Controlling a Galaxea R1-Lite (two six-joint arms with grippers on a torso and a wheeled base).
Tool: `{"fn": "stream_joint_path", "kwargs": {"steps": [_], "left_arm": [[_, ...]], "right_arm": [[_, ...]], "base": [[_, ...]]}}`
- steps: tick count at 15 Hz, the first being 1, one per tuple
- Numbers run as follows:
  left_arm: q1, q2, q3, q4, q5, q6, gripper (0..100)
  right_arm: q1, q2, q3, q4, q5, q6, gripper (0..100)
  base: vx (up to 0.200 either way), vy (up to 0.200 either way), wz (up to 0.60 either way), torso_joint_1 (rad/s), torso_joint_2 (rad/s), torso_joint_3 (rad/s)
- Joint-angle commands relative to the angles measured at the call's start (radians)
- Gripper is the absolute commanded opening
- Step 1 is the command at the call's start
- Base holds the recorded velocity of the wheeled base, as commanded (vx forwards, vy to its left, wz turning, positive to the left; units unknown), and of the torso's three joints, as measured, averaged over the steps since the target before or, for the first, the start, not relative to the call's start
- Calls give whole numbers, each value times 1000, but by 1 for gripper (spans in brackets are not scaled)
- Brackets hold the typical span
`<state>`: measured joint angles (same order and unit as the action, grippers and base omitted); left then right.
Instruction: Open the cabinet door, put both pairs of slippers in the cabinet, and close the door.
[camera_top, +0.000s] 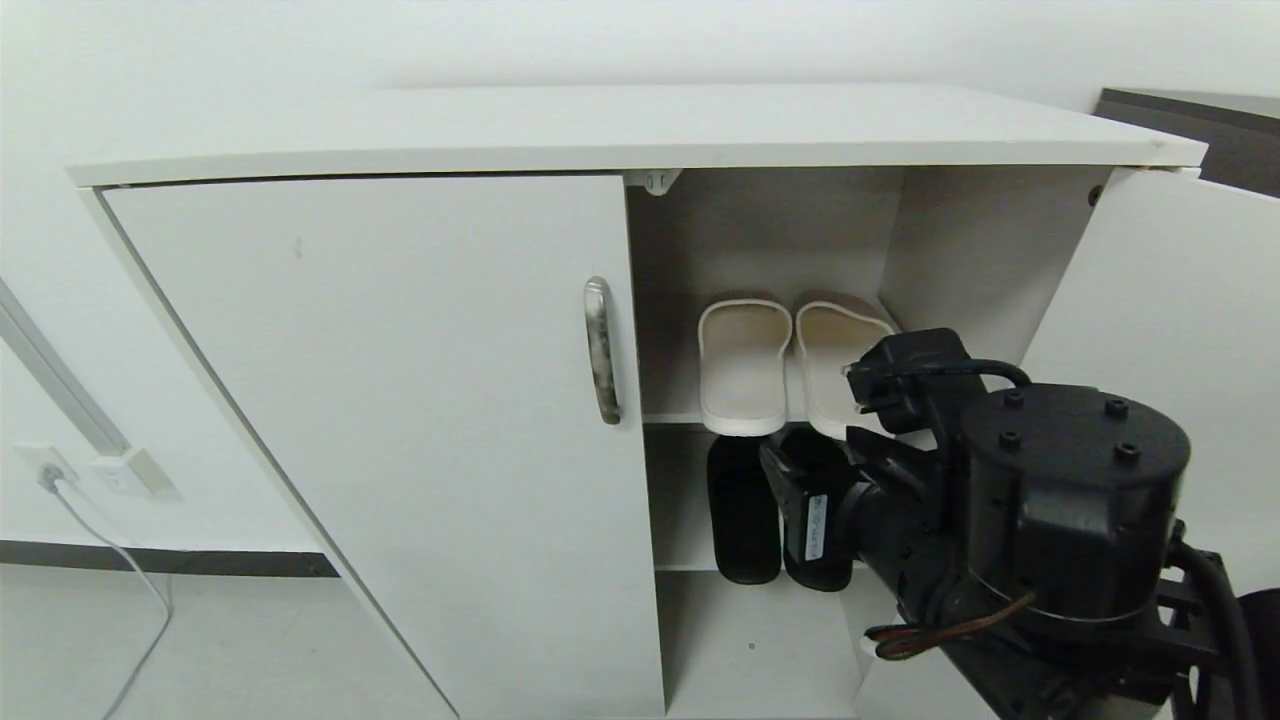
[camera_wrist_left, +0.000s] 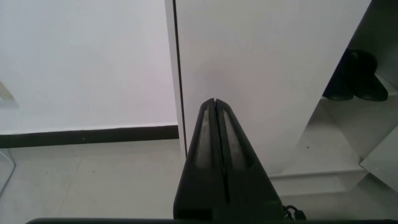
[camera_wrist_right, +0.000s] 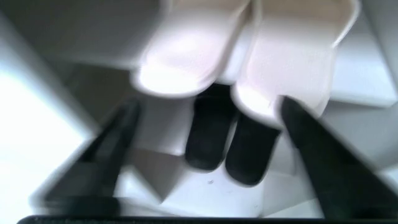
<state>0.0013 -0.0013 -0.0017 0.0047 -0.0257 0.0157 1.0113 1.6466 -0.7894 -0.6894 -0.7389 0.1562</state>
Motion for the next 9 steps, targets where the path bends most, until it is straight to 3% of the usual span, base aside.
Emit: {"fn": "stream_joint_path", "kwargs": {"steps": [1,9], "left_arm": [[0,1,0,0,0,1,0],[0,1,0,0,0,0,0]], "right_arm": [[12,-27,25,-1,1,-1,0],[9,-4,45,-1,-2,-1,0]], "base": [[0,0,0,0,0,0],[0,0,0,0,0,0]]}}
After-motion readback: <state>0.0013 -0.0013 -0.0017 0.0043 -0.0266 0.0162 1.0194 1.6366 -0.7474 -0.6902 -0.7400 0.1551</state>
